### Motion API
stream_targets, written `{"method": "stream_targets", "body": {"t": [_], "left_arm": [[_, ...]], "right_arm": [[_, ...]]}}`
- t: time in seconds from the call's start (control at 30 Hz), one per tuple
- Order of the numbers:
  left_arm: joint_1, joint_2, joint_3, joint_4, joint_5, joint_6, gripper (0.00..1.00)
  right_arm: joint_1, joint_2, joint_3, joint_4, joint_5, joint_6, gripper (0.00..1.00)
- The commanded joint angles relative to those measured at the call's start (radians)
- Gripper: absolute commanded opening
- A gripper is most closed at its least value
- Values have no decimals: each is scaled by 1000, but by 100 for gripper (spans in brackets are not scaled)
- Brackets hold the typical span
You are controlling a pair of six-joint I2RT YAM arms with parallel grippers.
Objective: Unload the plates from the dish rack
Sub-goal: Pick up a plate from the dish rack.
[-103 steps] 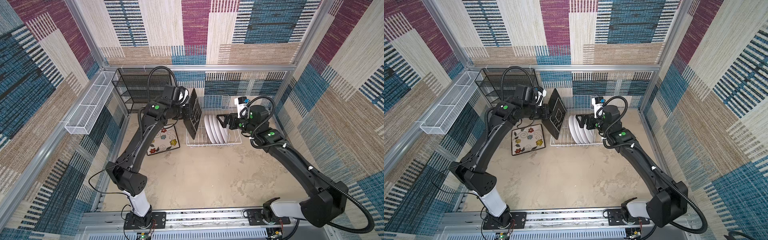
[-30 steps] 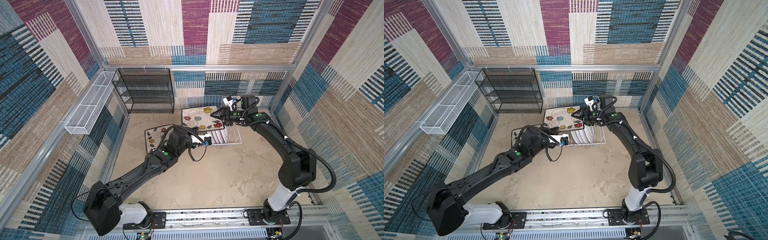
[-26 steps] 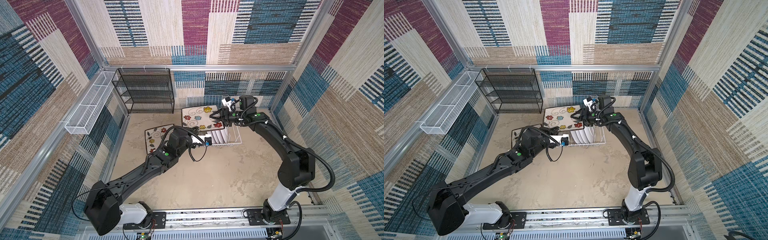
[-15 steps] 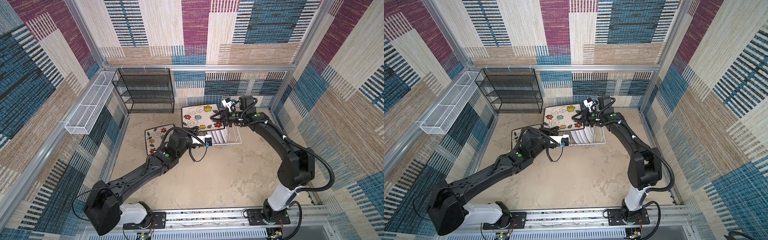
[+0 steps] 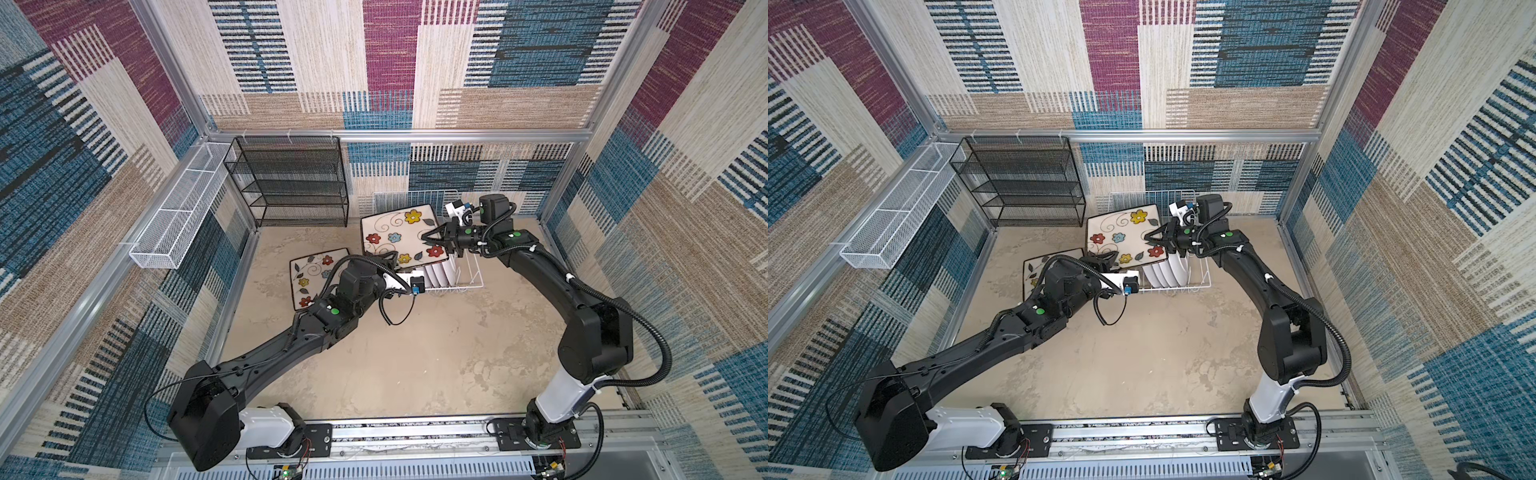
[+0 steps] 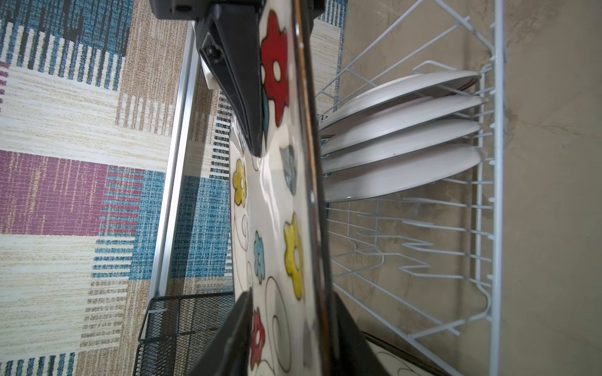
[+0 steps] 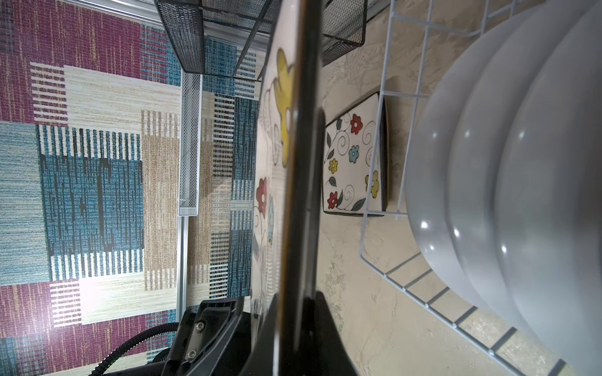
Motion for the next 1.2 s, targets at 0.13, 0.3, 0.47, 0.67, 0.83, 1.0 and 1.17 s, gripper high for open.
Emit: {"method": "stream_targets", "body": {"t": [0.13, 0.3, 0.47, 0.67, 0.83, 1.0, 1.17], "left_arm": [[-1, -26, 35, -34, 41, -92, 75], [-1, -65, 46, -89, 60, -217, 82], [0, -109, 73, -148, 61, -436, 84], [5, -178, 156, -256, 78, -756, 85], [38, -190, 258, -326, 152, -970, 84], [120, -124, 399, -418, 253, -1177, 84], [257, -63, 507, -493, 358, -1462, 85]], "right_arm": [[-5, -18, 29, 204, -13, 41, 0], [-18, -14, 46, 287, 59, 107, 0], [-21, 8, 73, 301, 123, 121, 0], [-26, -18, 69, 293, 216, 70, 0], [-26, -52, 43, 282, 278, 33, 0], [-28, -102, -28, 303, 322, 16, 0], [-29, -155, -97, 350, 336, -1, 0]]}}
